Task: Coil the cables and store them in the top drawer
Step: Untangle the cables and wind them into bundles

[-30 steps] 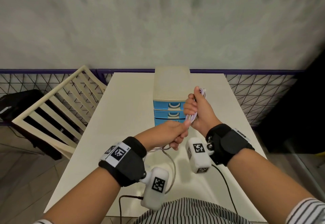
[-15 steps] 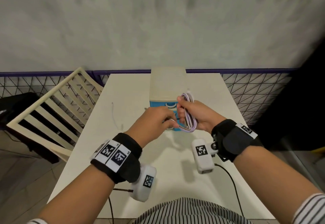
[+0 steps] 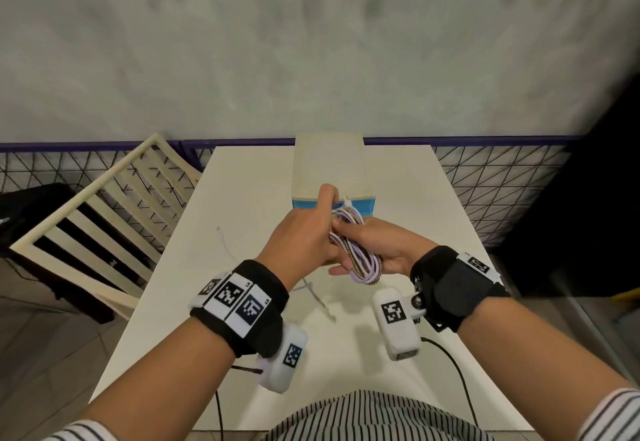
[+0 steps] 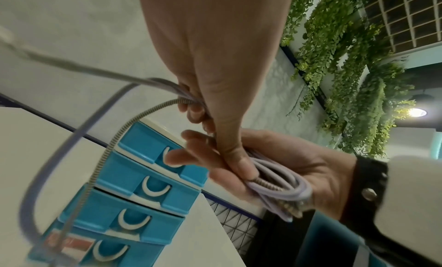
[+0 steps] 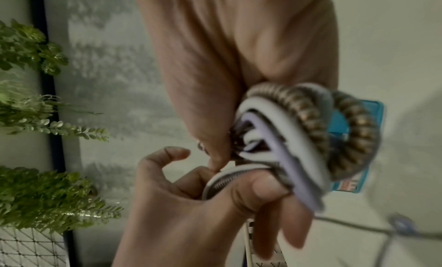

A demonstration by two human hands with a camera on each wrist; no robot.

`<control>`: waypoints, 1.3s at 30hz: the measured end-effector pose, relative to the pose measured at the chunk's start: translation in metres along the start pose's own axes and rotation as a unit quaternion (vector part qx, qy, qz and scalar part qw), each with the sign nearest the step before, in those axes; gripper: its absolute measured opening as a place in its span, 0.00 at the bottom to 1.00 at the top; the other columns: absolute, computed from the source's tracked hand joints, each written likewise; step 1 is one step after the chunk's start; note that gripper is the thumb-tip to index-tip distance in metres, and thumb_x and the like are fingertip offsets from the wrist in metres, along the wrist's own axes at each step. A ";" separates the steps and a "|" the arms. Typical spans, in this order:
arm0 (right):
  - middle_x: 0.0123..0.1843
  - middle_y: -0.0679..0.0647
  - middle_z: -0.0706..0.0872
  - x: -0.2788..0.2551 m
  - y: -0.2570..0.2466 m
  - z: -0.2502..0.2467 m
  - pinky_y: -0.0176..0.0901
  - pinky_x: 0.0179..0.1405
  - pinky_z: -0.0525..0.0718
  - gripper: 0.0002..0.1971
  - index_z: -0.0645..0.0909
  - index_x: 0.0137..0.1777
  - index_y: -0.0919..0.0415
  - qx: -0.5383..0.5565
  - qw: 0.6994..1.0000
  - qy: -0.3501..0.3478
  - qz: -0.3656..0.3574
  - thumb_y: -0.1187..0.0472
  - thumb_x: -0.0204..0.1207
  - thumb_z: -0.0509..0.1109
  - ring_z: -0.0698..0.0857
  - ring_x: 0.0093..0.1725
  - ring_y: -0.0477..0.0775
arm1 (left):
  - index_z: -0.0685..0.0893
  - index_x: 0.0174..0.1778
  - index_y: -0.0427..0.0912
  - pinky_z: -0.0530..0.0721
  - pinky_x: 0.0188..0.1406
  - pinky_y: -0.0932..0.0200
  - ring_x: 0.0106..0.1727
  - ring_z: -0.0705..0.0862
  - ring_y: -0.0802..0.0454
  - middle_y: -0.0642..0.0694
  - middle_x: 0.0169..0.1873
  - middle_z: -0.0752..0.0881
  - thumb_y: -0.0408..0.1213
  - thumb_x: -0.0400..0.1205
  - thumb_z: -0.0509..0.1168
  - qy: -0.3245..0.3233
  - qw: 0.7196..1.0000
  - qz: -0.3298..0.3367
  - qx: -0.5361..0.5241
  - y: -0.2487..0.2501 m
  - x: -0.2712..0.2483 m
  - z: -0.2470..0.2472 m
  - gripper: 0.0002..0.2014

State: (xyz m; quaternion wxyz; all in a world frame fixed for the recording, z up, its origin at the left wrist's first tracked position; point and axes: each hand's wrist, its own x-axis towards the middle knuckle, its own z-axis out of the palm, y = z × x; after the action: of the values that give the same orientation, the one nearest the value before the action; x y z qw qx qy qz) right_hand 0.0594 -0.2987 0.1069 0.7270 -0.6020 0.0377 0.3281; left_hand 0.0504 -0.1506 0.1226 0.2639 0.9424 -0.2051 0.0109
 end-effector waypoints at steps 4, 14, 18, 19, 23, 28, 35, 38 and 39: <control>0.43 0.62 0.92 -0.008 -0.003 0.001 0.47 0.45 0.92 0.12 0.80 0.57 0.63 -0.034 0.998 -0.053 0.000 0.55 0.83 0.64 0.93 0.40 0.54 | 0.56 0.66 0.54 0.71 0.22 0.60 0.23 0.79 0.51 0.50 0.24 0.80 0.47 0.55 0.83 -0.012 0.999 -0.010 -0.030 0.000 0.004 -0.006 0.51; 0.30 0.56 0.84 -0.003 -0.013 -0.015 0.40 0.29 0.88 0.12 0.79 0.44 0.63 -0.079 0.995 0.020 -0.058 0.58 0.86 0.62 0.86 0.26 0.48 | 0.79 0.46 0.44 0.72 0.31 0.61 0.34 0.77 0.56 0.53 0.33 0.80 0.56 0.75 0.69 -0.076 0.986 -0.112 -0.098 -0.014 0.008 -0.019 0.17; 0.22 0.49 0.71 0.003 -0.013 -0.021 0.36 0.19 0.79 0.15 0.74 0.36 0.59 -0.006 0.993 0.080 -0.083 0.58 0.86 0.61 0.72 0.17 0.44 | 0.74 0.34 0.48 0.75 0.40 0.50 0.31 0.72 0.49 0.48 0.30 0.74 0.48 0.87 0.50 -0.148 0.969 -0.128 -0.151 -0.024 0.002 -0.015 0.18; 0.21 0.48 0.70 0.005 -0.012 -0.019 0.36 0.19 0.79 0.15 0.73 0.36 0.59 0.008 0.992 0.091 -0.087 0.57 0.86 0.61 0.71 0.17 0.44 | 0.73 0.35 0.48 0.75 0.41 0.49 0.31 0.71 0.49 0.48 0.30 0.73 0.46 0.87 0.49 -0.163 0.963 -0.132 -0.172 -0.022 0.000 -0.013 0.17; 0.21 0.49 0.69 0.008 -0.008 -0.003 0.39 0.24 0.79 0.21 0.72 0.32 0.56 -0.026 0.989 0.109 -0.098 0.44 0.82 0.63 0.70 0.20 0.46 | 0.68 0.37 0.49 0.81 0.40 0.47 0.28 0.69 0.54 0.51 0.29 0.70 0.45 0.88 0.46 -0.143 0.960 -0.112 -0.214 -0.004 -0.002 -0.008 0.15; 0.43 0.73 0.89 0.006 -0.013 0.016 0.49 0.48 0.91 0.36 0.83 0.44 0.64 -0.062 0.995 0.047 -0.056 0.26 0.65 0.64 0.89 0.42 0.60 | 0.64 0.78 0.45 0.75 0.58 0.65 0.58 0.80 0.56 0.49 0.59 0.80 0.38 0.89 0.46 -0.140 0.969 -0.067 -0.191 0.021 -0.001 -0.011 0.20; 0.39 0.58 0.87 0.011 -0.007 0.013 0.40 0.37 0.87 0.12 0.80 0.49 0.61 -0.020 0.992 0.096 -0.078 0.52 0.77 0.71 0.87 0.40 0.54 | 0.74 0.65 0.29 0.77 0.50 0.51 0.56 0.82 0.38 0.30 0.59 0.83 0.33 0.88 0.47 -0.156 0.984 -0.055 -0.065 0.027 -0.002 -0.005 0.16; 0.38 0.55 0.86 0.018 -0.008 0.009 0.38 0.32 0.84 0.12 0.78 0.52 0.62 -0.055 0.972 0.183 -0.139 0.52 0.79 0.70 0.86 0.35 0.50 | 0.71 0.67 0.34 0.79 0.55 0.48 0.55 0.82 0.39 0.32 0.59 0.83 0.40 0.88 0.47 -0.148 0.987 -0.045 -0.043 0.027 -0.004 -0.003 0.18; 0.34 0.54 0.84 0.018 -0.009 0.009 0.38 0.31 0.82 0.11 0.78 0.46 0.61 -0.048 0.964 0.203 -0.163 0.53 0.80 0.69 0.84 0.32 0.50 | 0.72 0.67 0.35 0.79 0.57 0.45 0.55 0.82 0.38 0.33 0.58 0.83 0.41 0.88 0.47 -0.154 0.986 -0.047 -0.044 0.028 -0.004 -0.002 0.18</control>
State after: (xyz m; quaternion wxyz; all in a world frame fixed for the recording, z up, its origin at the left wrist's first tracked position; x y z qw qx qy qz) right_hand 0.0754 -0.2835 0.1086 0.7181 -0.6881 0.0699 0.0775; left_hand 0.0355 -0.1700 0.1377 0.2706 0.9288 -0.1993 -0.1559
